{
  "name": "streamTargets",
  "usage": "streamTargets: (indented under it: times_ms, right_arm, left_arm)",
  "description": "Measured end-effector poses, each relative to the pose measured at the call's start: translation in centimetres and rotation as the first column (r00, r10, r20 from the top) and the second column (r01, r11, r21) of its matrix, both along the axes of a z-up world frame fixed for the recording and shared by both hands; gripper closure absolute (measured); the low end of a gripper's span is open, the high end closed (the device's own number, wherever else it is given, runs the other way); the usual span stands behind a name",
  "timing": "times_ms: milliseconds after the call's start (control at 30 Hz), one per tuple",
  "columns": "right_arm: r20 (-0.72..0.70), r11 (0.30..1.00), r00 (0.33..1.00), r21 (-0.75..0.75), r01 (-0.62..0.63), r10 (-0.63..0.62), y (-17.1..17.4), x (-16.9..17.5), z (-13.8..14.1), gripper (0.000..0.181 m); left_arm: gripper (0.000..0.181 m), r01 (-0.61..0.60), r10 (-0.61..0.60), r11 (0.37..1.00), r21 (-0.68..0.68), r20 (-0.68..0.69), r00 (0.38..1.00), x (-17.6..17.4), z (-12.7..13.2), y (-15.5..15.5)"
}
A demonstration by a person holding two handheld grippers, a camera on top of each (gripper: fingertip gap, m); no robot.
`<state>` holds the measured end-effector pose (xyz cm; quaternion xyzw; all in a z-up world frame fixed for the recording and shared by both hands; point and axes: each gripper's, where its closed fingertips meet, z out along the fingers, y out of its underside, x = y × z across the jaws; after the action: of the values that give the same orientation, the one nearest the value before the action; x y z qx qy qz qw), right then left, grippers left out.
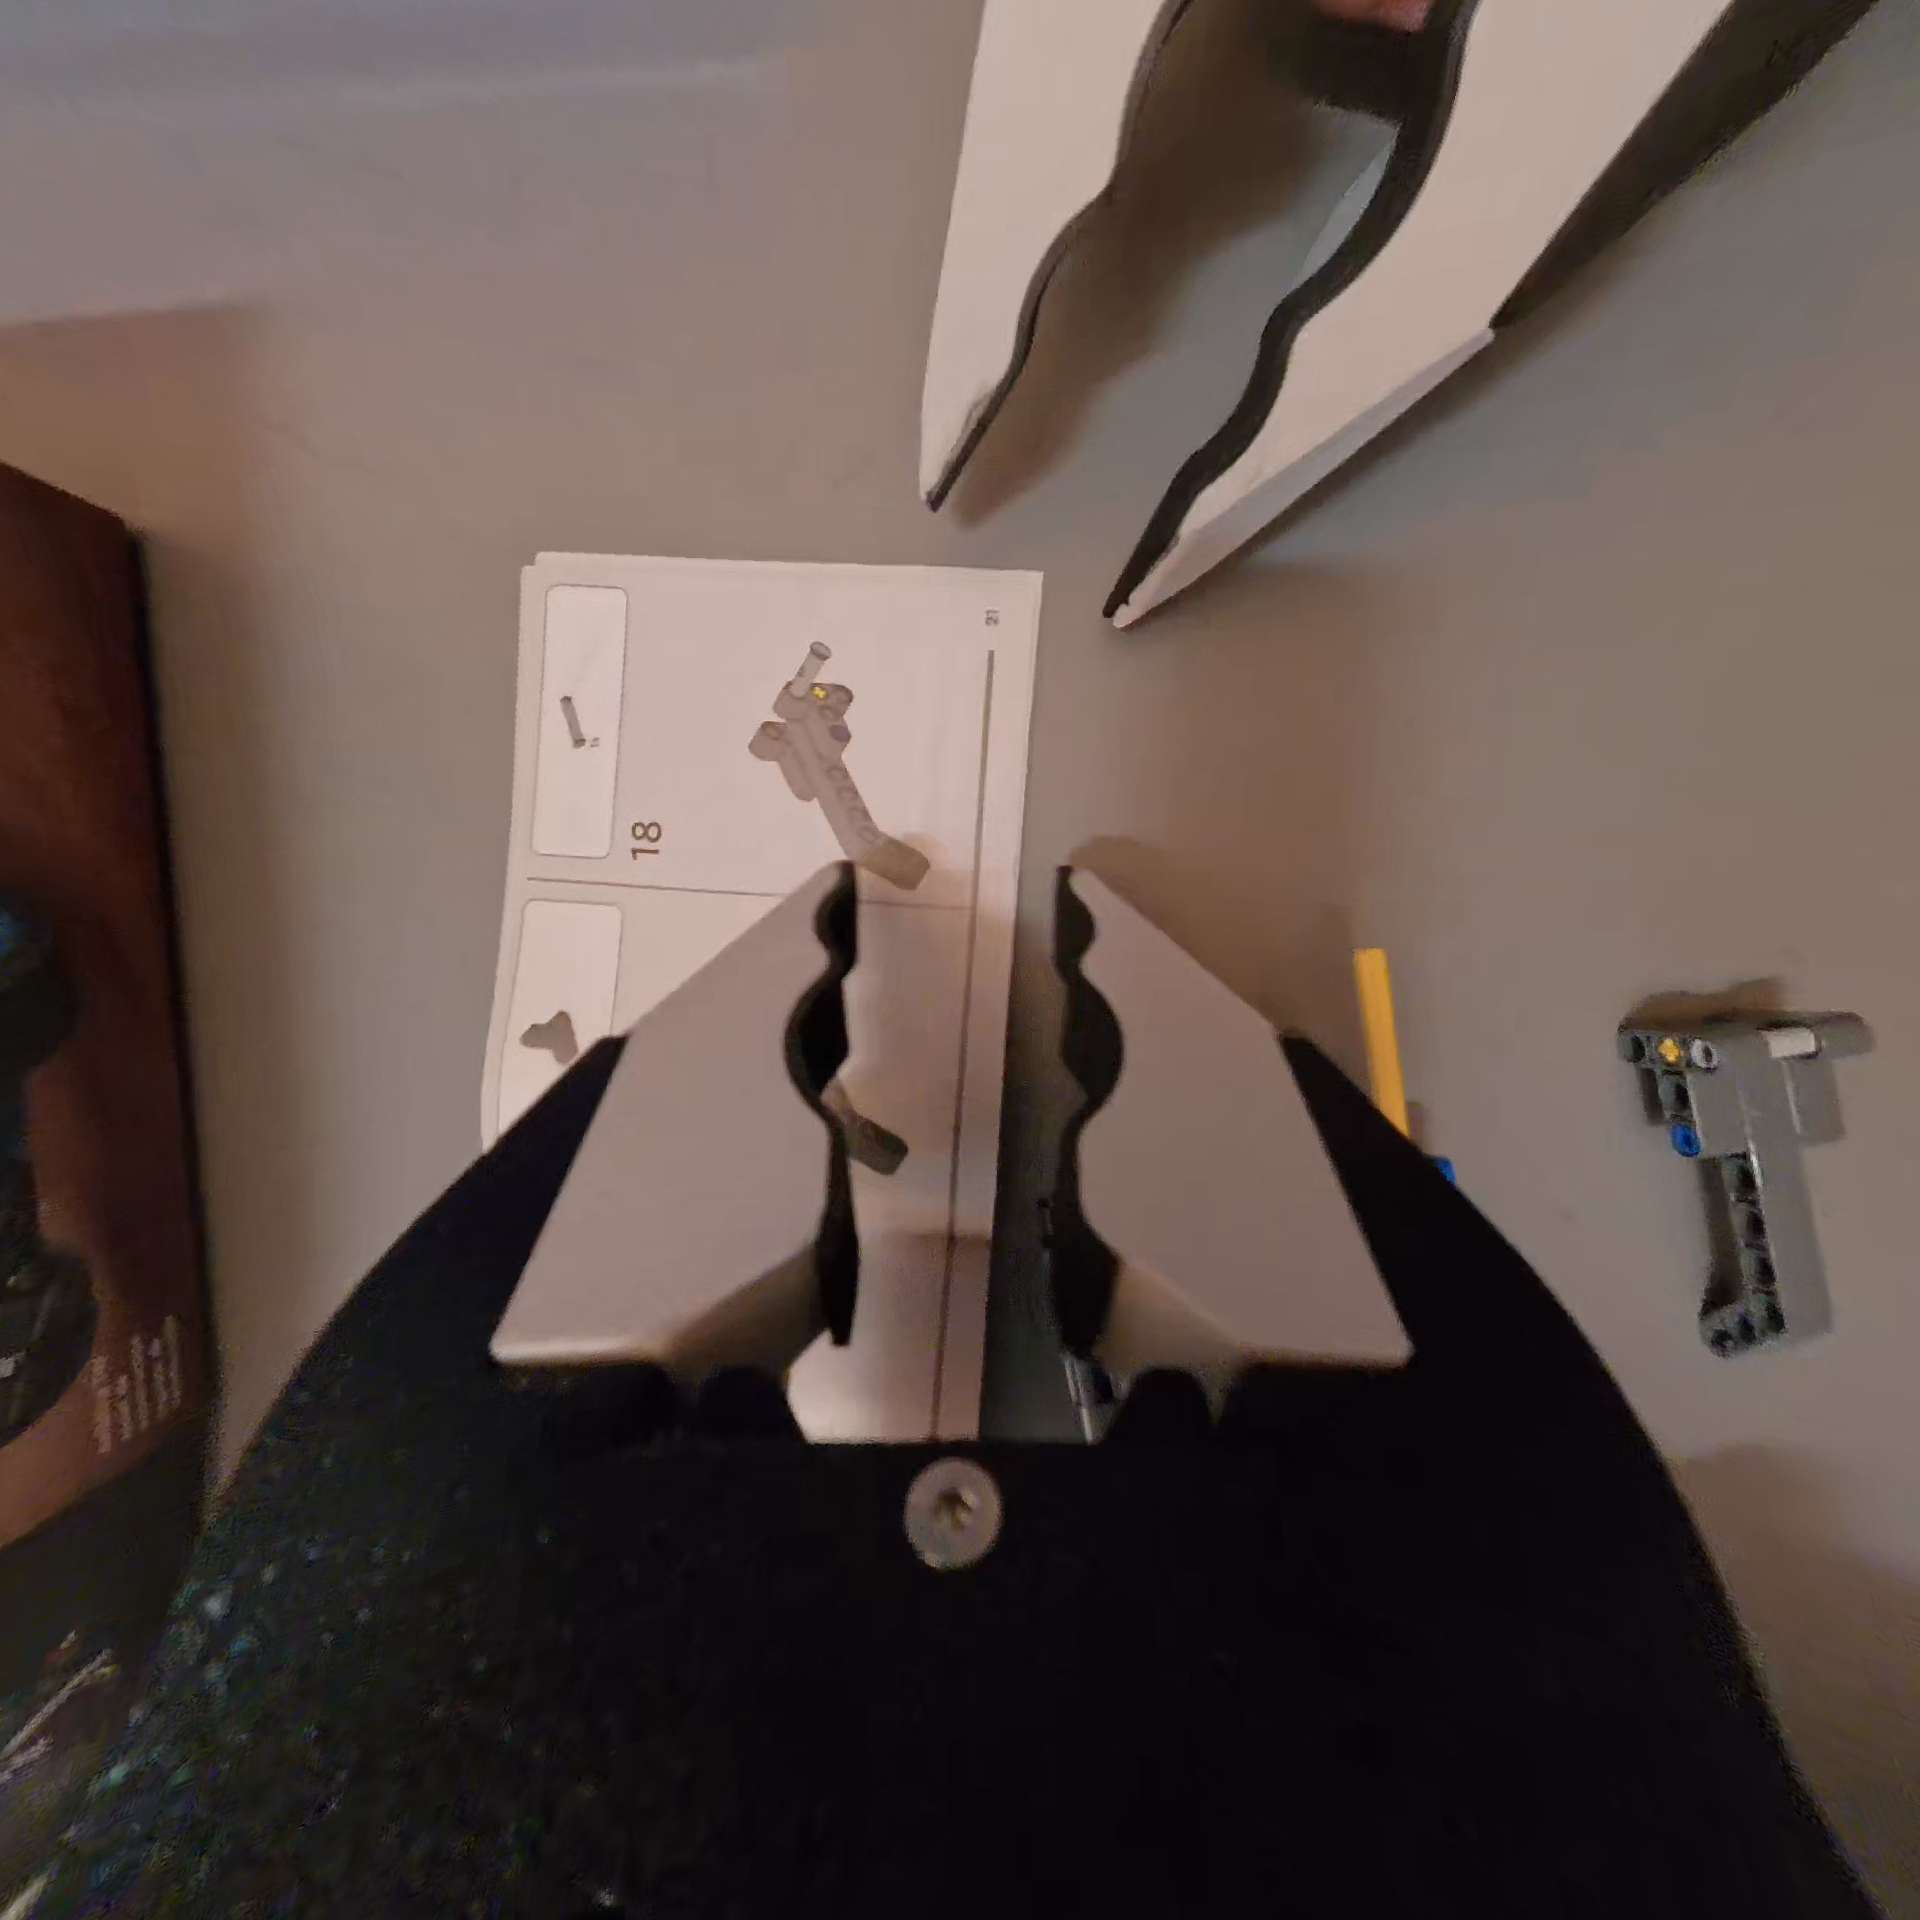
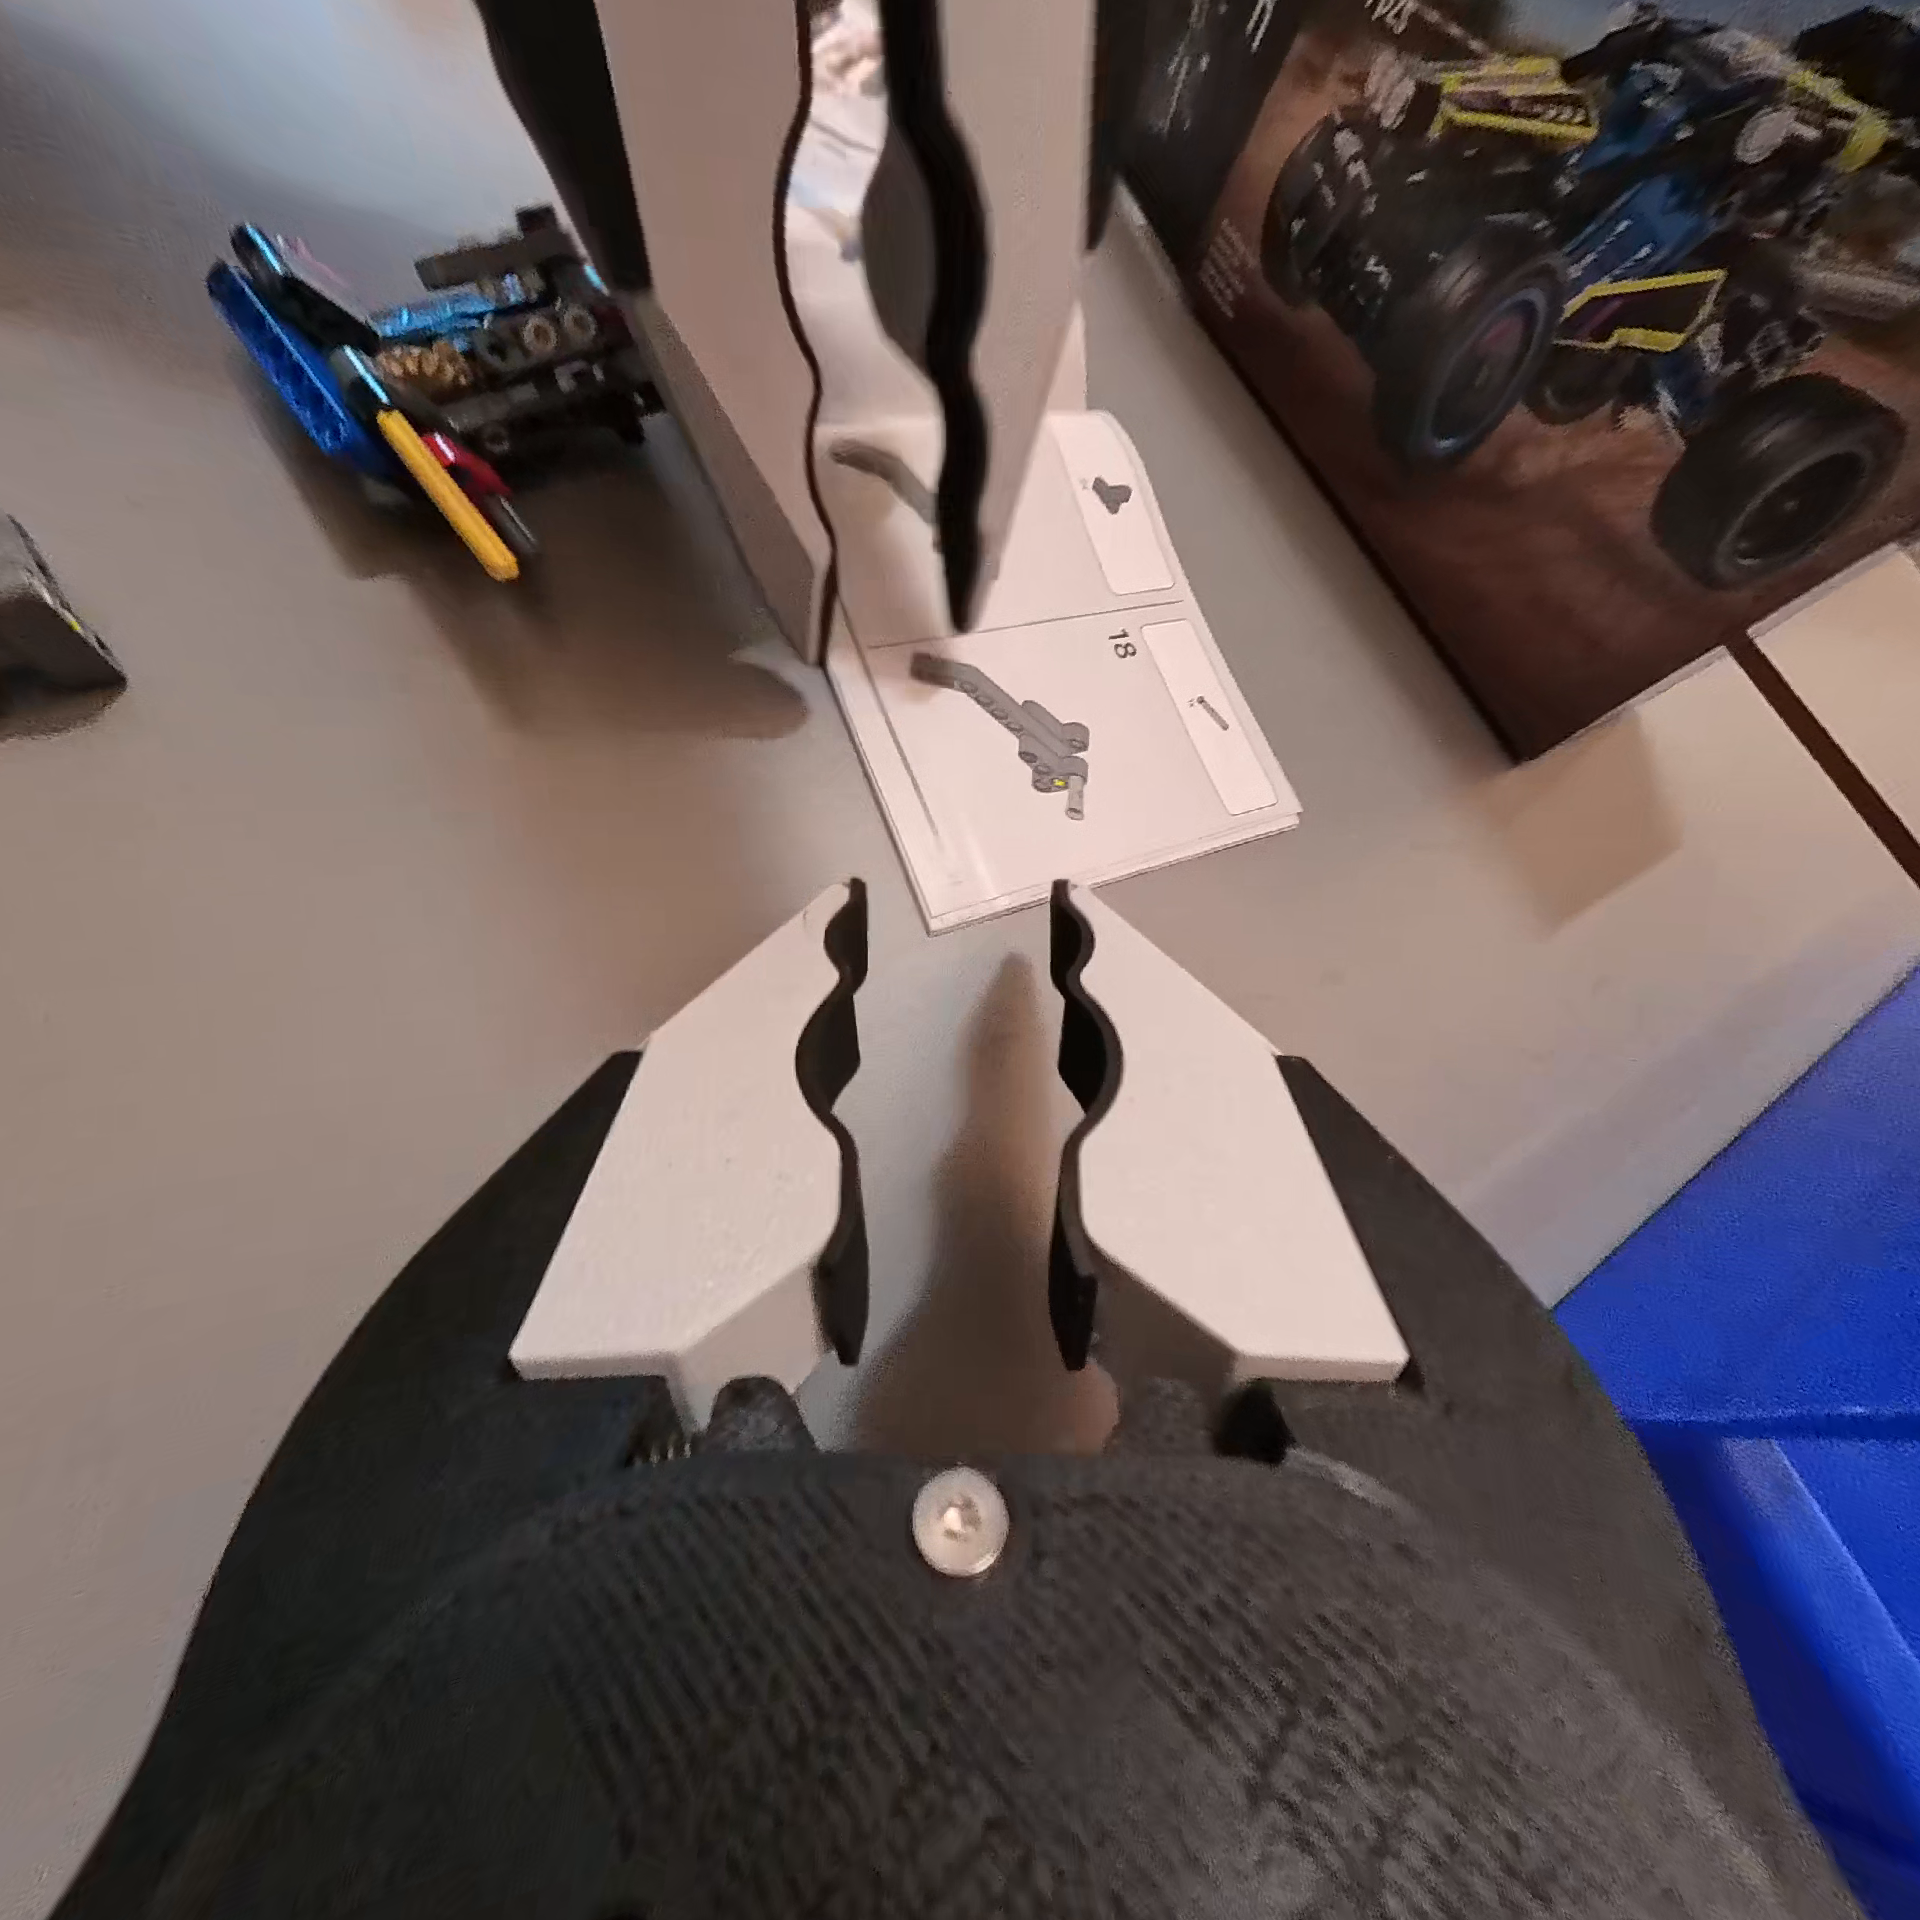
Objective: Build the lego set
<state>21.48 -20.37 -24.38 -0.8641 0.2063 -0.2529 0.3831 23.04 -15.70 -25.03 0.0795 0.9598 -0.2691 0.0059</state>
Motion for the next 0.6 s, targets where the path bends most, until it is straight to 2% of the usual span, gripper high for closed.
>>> streamTargets:
  times_ms: [33, 100, 167, 300, 467, 500, 600]
  right_arm:
    - [0.002, 1.0, 1.0, -0.015, -0.003, 0.003, 0.0, 0.0, -0.2, 0.148]
    - [0.0, 1.0, 1.0, -0.029, -0.005, 0.005, 0.0, 0.1, -0.4, 0.148]
    - [0.006, 1.0, 1.0, -0.029, 0.002, -0.002, 0.0, 0.3, -0.3, 0.147]
    - [0.009, 0.999, 1.0, -0.032, -0.016, 0.017, 0.1, 0.3, -0.4, 0.148]
    - [0.016, 0.998, 0.998, -0.035, -0.057, 0.058, 0.5, 0.1, -0.3, 0.149]
    - [0.02, 0.998, 0.998, -0.036, -0.059, 0.06, 0.6, 0.1, -0.3, 0.147]
    - [0.023, 0.996, 0.996, -0.034, -0.081, 0.081, 0.9, 0.2, -0.2, 0.145]
  left_arm:
    - [0.137, -0.01, 0.01, 1.0, 0.007, -0.011, 1.0, 0.2, -0.1, 0.1]
    - [0.131, -0.023, 0.024, 0.999, 0.042, -0.002, 1.0, 0.7, -0.7, 0.5]
    - [0.135, -0.02, 0.021, 0.999, 0.044, -0.018, 1.0, 0.5, -0.9, 0.5]
    - [0.158, 0.021, -0.02, 0.999, 0.039, -0.032, 0.999, -0.3, -1.0, 0.4]
    - [0.17, 0.034, -0.032, 0.999, 0.026, -0.07, 0.997, -0.8, -0.9, 0.4]
    - [0.18, 0.035, -0.033, 0.999, 0.023, -0.08, 0.996, -0.8, -0.9, 0.4]
    - [0.181, 0.021, -0.02, 1.0, 0.013, -0.088, 0.996, -0.7, -0.9, 0.3]
